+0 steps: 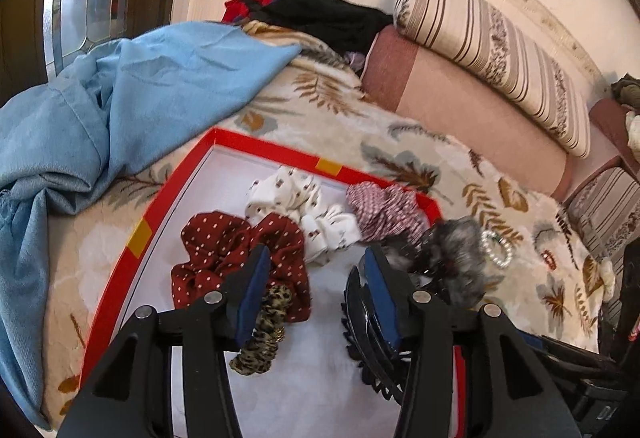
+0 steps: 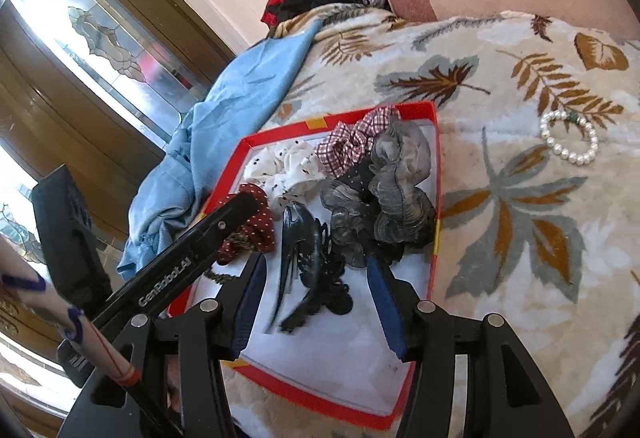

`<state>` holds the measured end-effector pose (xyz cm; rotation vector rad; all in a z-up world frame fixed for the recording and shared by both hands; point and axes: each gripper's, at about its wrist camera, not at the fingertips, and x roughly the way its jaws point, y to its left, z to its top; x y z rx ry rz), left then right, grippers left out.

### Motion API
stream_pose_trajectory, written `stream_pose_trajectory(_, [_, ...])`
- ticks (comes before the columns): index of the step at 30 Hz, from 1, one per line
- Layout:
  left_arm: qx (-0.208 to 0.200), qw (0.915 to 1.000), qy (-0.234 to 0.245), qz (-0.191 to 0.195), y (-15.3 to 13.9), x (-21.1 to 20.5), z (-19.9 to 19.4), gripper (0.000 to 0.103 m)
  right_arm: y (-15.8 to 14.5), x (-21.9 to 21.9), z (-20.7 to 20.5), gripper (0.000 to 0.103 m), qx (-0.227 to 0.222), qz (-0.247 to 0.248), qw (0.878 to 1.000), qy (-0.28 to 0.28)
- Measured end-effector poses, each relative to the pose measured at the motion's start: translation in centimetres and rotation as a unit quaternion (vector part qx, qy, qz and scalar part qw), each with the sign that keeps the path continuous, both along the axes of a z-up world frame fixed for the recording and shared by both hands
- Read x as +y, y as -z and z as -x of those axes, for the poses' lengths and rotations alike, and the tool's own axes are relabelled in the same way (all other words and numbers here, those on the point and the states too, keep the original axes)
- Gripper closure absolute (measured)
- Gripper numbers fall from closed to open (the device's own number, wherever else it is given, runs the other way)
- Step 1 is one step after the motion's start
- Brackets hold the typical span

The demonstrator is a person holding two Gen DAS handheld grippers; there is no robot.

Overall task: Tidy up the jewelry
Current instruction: 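Lower the leopard scrunchie and claw clip into the tray and open both tools, then move both open tools back over the bracelets on the blanket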

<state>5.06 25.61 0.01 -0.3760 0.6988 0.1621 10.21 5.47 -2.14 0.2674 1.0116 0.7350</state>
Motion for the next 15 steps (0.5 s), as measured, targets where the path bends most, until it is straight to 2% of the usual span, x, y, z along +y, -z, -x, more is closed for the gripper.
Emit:
stream_pose_trajectory(7, [-0.037, 0.9992, 0.001, -0.012, -1.3, -1.3, 0.3, 0.052, -2.5, -3.6, 0.9, 0.04, -0.019, -0.025, 0.999, 0.021])
stream_pose_trajectory(15, [-0.053, 0.9955, 0.023, -0.075, -1.8, -4.5, 0.5, 0.048, -3.1, -8.4, 1.2, 0.04, -0.015, -0.053, 0.997, 0.054])
